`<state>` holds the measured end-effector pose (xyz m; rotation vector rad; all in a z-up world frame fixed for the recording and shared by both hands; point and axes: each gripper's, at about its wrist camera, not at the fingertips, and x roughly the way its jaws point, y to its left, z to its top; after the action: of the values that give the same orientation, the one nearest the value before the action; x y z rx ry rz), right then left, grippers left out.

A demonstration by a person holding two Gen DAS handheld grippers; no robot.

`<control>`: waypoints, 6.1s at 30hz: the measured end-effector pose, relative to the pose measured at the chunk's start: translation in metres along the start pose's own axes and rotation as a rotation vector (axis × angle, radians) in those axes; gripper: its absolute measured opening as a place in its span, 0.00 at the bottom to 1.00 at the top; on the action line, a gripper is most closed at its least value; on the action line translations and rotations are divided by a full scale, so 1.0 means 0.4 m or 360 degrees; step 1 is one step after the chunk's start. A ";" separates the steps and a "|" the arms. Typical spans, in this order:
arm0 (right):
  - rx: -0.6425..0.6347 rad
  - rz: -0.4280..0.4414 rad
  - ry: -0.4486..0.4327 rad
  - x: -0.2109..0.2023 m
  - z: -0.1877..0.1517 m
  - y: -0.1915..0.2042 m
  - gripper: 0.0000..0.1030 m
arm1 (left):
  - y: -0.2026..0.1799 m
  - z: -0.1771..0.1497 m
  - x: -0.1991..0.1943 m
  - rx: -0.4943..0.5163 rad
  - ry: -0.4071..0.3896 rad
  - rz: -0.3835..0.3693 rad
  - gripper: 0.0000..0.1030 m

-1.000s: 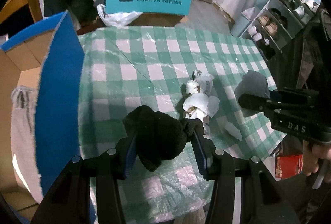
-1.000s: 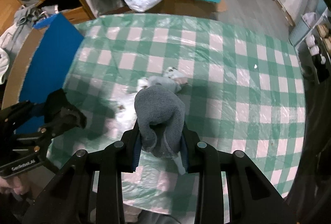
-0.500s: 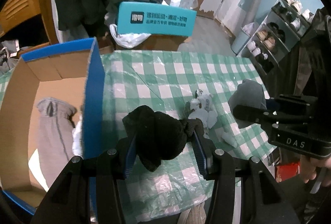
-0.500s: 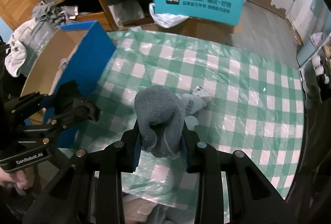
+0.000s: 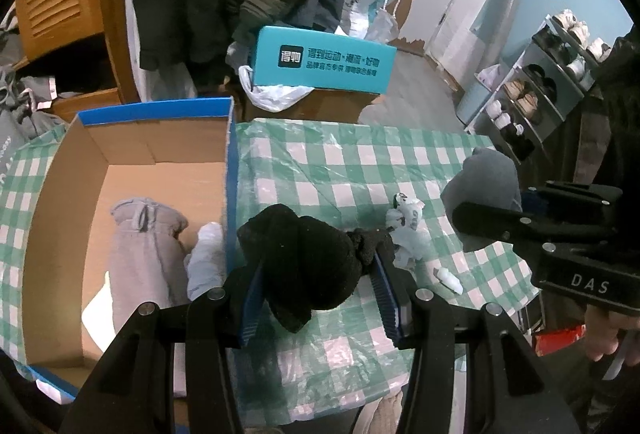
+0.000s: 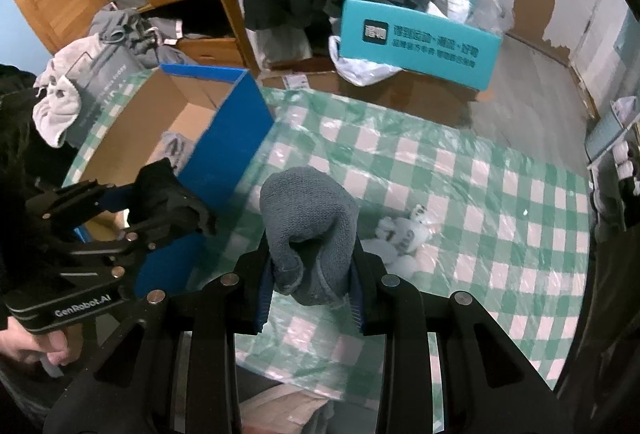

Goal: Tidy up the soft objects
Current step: 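Lower both socks into the box and open both grippers, then move both tools back over the white plastic pile on the table, then grasp the small white plastic strip with the right gripper, then grasp the white crumpled plastic bag with the left gripper while the right holds the strip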

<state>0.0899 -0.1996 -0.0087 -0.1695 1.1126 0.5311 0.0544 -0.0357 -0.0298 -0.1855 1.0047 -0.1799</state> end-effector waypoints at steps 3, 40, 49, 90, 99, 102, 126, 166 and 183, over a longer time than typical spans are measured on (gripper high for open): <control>-0.0020 0.0013 -0.0007 -0.003 0.014 0.022 0.29 | 0.013 0.001 -0.014 -0.0012 -0.0014 0.0003 0.49; -0.0277 0.0193 0.0046 0.071 0.156 0.331 0.29 | 0.285 -0.019 -0.129 -0.0259 -0.0102 0.0109 0.49; -0.0295 0.0223 0.0116 0.133 0.184 0.380 0.29 | 0.356 -0.032 -0.113 -0.0319 -0.0067 0.0166 0.49; -0.0136 0.0146 0.0092 0.126 0.175 0.280 0.59 | 0.290 -0.029 -0.069 -0.0267 0.0017 0.0086 0.67; -0.0116 0.0077 0.0053 0.075 0.139 0.221 0.59 | 0.220 -0.024 -0.050 -0.0188 0.0040 0.0046 0.68; -0.0097 0.0085 0.0046 0.062 0.124 0.200 0.59 | 0.194 -0.023 -0.045 -0.0156 0.0042 0.0030 0.67; 0.0068 -0.0025 0.0060 0.042 -0.016 -0.039 0.64 | -0.037 -0.021 0.066 0.0113 0.0153 -0.0014 0.71; 0.0288 -0.0165 0.0518 0.290 -0.294 -0.300 0.63 | -0.183 -0.130 0.328 0.0264 0.0459 -0.0104 0.71; 0.0330 -0.0133 0.0467 0.294 -0.269 -0.331 0.21 | -0.191 -0.108 0.369 0.0205 0.0487 -0.0167 0.71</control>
<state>0.1069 -0.3178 -0.1780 -0.1146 1.4323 0.3190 0.0901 -0.1475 -0.1553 -0.0946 1.2836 -0.3762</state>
